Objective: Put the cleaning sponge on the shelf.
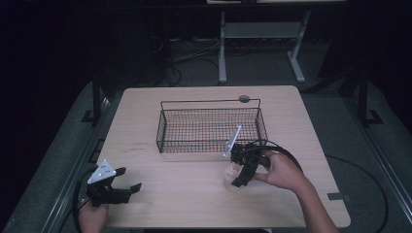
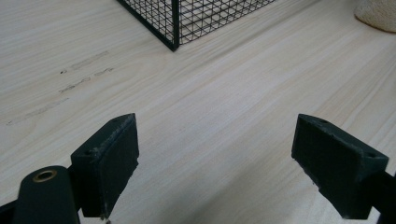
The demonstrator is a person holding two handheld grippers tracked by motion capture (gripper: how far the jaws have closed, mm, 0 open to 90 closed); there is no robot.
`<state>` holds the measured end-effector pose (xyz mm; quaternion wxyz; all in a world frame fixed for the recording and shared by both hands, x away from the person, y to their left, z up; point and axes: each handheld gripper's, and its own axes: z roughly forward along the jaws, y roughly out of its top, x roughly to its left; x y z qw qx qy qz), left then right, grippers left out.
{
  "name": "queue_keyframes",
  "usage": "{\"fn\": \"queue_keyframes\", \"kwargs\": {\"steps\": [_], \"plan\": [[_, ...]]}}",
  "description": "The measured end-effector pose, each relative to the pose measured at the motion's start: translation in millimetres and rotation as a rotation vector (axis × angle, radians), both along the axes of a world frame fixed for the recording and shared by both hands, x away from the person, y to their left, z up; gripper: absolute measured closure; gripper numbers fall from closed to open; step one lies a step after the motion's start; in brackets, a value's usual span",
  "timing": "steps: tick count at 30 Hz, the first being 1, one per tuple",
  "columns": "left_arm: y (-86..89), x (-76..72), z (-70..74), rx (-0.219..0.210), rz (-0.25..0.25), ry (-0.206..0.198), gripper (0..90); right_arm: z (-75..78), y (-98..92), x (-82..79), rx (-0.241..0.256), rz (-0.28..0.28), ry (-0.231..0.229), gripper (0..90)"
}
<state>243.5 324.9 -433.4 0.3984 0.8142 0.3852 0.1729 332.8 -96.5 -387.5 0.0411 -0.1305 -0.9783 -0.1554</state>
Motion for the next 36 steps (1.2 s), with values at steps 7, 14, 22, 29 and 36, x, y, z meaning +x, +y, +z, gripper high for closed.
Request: {"fn": "queue_keyframes", "kwargs": {"steps": [7,14,22,29,36], "plan": [[1.6,-0.3,0.4,0.0,0.0,-0.001,13.7,-2.0,1.2,2.1,-0.005,0.001,0.011,27.4],[2.3,-0.1,0.3,-0.005,0.003,0.0,13.7,0.3,1.2,2.2,-0.005,0.0,0.012,29.4],[2.6,-0.2,0.2,-0.005,0.005,-0.001,13.7,10.4,5.6,3.9,-0.015,0.008,0.0,29.7],[2.7,-0.1,0.1,-0.008,0.007,-0.002,13.7,19.5,10.6,6.4,-0.016,0.02,-0.005,29.7],[2.9,-0.1,0.1,-0.008,0.007,-0.003,13.7,25.4,15.0,10.1,-0.024,0.026,-0.006,29.7]]}}
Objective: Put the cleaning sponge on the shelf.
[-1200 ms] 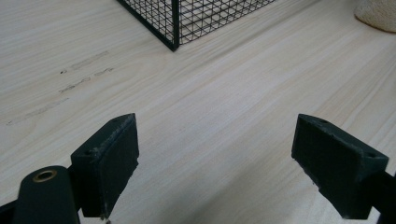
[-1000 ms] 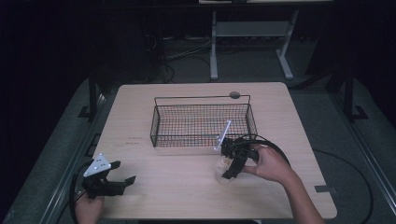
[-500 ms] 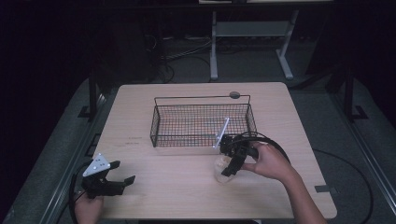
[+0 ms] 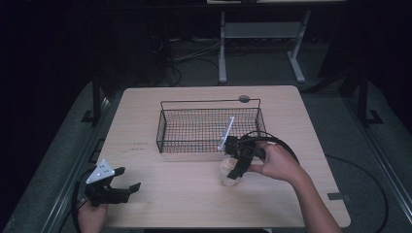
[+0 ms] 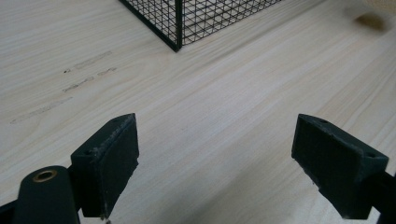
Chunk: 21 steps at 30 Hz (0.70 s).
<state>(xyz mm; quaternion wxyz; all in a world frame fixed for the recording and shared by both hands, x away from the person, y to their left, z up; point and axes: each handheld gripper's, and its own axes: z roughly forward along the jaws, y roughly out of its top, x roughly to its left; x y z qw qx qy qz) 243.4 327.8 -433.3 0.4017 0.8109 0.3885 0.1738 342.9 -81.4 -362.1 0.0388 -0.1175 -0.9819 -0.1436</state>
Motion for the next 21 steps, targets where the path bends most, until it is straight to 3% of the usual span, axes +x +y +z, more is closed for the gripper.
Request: {"fn": "queue_keyframes", "kwargs": {"steps": [21], "plan": [[1.2,0.5,-0.6,-0.003,0.0,0.001,13.7,25.3,6.0,21.1,-0.012,0.018,-0.009,29.8]]}}
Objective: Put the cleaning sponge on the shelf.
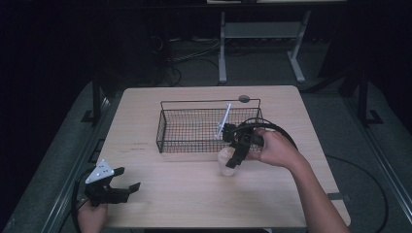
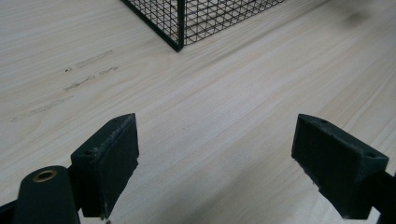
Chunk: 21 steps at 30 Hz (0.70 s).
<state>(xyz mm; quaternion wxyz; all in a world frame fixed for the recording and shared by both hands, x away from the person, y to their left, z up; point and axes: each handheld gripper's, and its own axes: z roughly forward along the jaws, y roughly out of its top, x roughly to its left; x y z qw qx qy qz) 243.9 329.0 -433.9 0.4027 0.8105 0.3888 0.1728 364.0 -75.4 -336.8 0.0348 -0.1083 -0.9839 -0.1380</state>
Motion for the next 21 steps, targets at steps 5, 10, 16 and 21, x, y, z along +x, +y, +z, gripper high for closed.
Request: {"fn": "queue_keyframes", "kwargs": {"steps": [5,10,16,21], "plan": [[0.8,-0.4,0.3,-0.003,0.002,-0.001,13.7,9.0,4.6,6.2,0.007,0.01,0.0,29.8],[1.1,-0.4,0.1,-0.004,0.002,-0.001,13.7,14.5,8.1,13.9,0.008,0.016,0.003,29.8],[3.0,-0.3,0.1,-0.008,0.009,0.0,13.7,23.7,11.2,22.6,0.012,0.022,-0.001,29.9],[3.8,-0.8,-0.2,-0.011,0.01,0.002,13.6,29.6,15.1,27.8,0.004,0.022,-0.008,29.9]]}}
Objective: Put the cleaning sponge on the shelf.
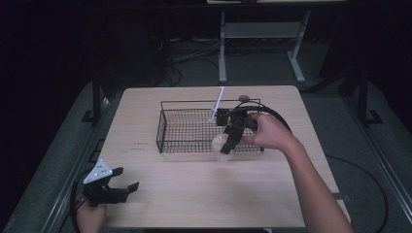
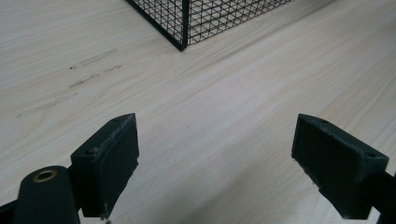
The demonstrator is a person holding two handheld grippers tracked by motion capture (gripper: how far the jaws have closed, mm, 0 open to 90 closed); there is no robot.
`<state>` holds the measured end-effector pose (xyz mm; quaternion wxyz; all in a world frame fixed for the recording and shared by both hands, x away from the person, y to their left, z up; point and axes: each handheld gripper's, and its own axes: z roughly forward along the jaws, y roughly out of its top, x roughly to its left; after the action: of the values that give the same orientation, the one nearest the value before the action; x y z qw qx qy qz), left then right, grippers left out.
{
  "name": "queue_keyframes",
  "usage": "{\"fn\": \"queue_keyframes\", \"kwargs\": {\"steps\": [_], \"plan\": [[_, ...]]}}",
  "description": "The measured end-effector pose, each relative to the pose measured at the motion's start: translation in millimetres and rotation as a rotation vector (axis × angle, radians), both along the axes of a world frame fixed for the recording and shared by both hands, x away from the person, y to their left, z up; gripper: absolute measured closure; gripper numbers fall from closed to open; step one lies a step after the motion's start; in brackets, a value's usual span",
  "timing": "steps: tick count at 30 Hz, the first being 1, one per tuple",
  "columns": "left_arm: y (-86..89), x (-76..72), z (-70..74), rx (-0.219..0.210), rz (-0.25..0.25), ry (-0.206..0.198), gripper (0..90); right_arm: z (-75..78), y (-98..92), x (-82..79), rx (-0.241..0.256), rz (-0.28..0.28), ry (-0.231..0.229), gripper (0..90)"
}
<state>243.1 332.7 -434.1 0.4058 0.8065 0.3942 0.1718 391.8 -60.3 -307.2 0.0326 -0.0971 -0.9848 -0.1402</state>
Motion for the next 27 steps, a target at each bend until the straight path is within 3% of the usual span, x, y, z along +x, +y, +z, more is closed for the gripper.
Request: {"fn": "queue_keyframes", "kwargs": {"steps": [11,27], "plan": [[0.1,-1.2,0.1,-0.003,0.003,-0.004,13.7,8.9,6.5,16.4,-0.012,0.002,-0.014,29.8],[1.6,-1.0,-0.6,-0.007,0.005,-0.005,13.7,26.2,10.5,48.7,0.018,-0.041,-0.027,29.8]]}}
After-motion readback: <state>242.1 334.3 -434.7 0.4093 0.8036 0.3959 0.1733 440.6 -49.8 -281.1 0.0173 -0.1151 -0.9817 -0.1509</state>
